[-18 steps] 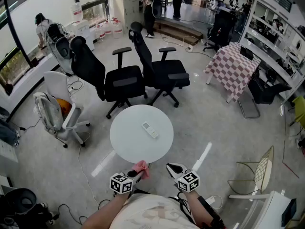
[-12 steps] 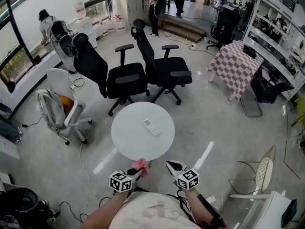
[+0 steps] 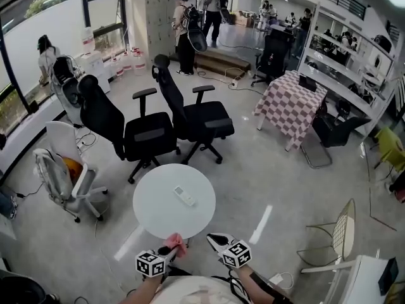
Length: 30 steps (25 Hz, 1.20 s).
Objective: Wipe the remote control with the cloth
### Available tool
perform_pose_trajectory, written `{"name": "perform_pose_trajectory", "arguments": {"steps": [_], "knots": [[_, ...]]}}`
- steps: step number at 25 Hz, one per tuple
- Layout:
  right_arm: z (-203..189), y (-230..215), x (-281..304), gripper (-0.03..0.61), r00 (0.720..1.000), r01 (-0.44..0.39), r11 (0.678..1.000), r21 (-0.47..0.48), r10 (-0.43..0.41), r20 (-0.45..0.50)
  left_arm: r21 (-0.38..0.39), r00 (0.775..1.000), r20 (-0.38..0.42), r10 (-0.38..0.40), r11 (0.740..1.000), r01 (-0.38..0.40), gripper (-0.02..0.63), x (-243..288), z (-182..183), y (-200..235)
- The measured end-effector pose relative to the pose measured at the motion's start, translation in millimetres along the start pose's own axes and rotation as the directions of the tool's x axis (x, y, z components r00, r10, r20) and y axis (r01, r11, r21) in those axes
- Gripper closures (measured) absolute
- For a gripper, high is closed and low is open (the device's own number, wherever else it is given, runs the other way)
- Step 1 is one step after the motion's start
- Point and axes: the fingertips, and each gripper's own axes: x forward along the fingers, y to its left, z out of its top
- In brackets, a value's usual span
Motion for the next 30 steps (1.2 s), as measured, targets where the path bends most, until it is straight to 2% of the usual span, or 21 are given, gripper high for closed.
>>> {"name": "perform_pose_trajectory", "arguments": {"steps": [10, 16, 20, 27, 30], "knots": [[7, -18, 37, 0.571, 0.997, 0.074, 0.997, 0.014, -0.074, -0.015, -0.023, 0.999, -0.027, -0.017, 1.0, 0.016, 0.592, 4, 8, 43], [23, -42, 76, 0.571, 0.991, 0.125, 0.991, 0.043, -0.123, -0.045, -0.004, 0.997, -0.042, -0.058, 0.998, 0.058, 0.592, 16, 48, 83], [33, -51, 104, 0.571, 0.986, 0.158, 0.985, 0.063, -0.154, -0.059, -0.022, 0.995, -0.055, -0.081, 0.997, 0.08, 0.592, 19, 69, 118], [56, -70, 145, 0.571, 0.963, 0.261, 0.962, 0.086, -0.254, -0.087, -0.018, 0.985, -0.09, -0.144, 0.99, 0.143, 0.592, 25, 104, 167], [57, -70, 161, 0.571, 0.953, 0.286, 0.956, 0.067, -0.277, -0.12, -0.022, 0.979, -0.116, -0.169, 0.986, 0.168, 0.592, 26, 111, 183]]}}
